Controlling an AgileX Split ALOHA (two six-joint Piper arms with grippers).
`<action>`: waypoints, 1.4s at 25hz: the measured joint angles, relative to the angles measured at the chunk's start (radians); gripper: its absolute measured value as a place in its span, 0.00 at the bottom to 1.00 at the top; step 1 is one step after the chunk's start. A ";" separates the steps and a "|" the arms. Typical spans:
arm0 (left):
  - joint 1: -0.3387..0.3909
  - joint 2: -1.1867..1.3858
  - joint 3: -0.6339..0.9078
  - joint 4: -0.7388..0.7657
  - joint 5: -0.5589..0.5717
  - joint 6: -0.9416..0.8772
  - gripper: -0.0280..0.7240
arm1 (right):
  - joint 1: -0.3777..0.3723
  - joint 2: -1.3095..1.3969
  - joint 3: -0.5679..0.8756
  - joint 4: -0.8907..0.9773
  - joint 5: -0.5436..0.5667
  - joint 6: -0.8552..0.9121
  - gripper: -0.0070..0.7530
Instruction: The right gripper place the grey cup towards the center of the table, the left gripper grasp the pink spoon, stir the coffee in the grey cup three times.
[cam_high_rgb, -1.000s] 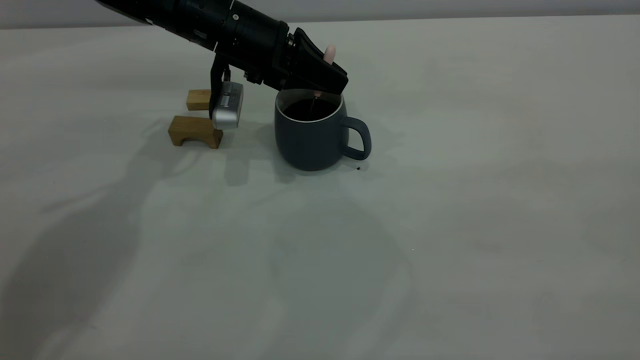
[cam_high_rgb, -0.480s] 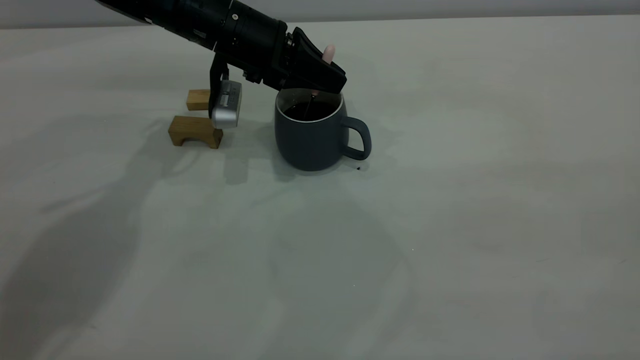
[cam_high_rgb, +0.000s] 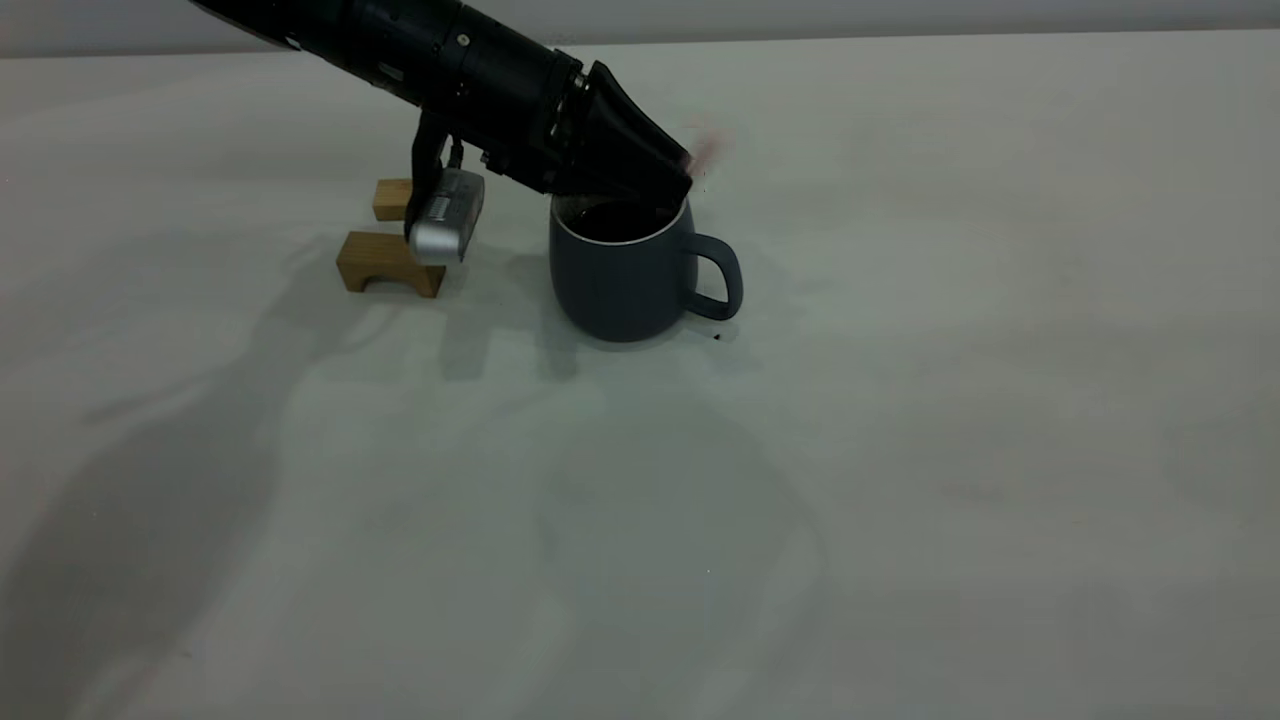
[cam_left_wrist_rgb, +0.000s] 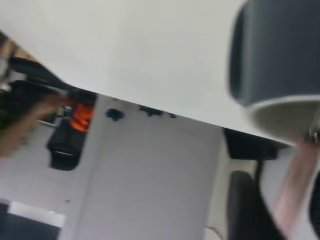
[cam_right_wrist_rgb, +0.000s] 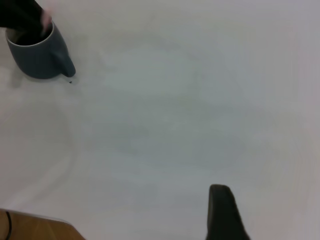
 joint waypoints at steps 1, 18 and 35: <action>0.000 -0.001 0.000 0.020 0.013 0.000 0.67 | 0.000 0.000 0.000 0.000 0.000 0.000 0.66; 0.000 -0.335 -0.008 0.954 0.159 0.002 0.61 | 0.000 0.000 0.000 0.000 0.000 0.000 0.66; -0.004 -1.132 0.212 1.675 0.140 0.669 0.40 | 0.000 0.000 0.000 0.000 0.000 0.000 0.66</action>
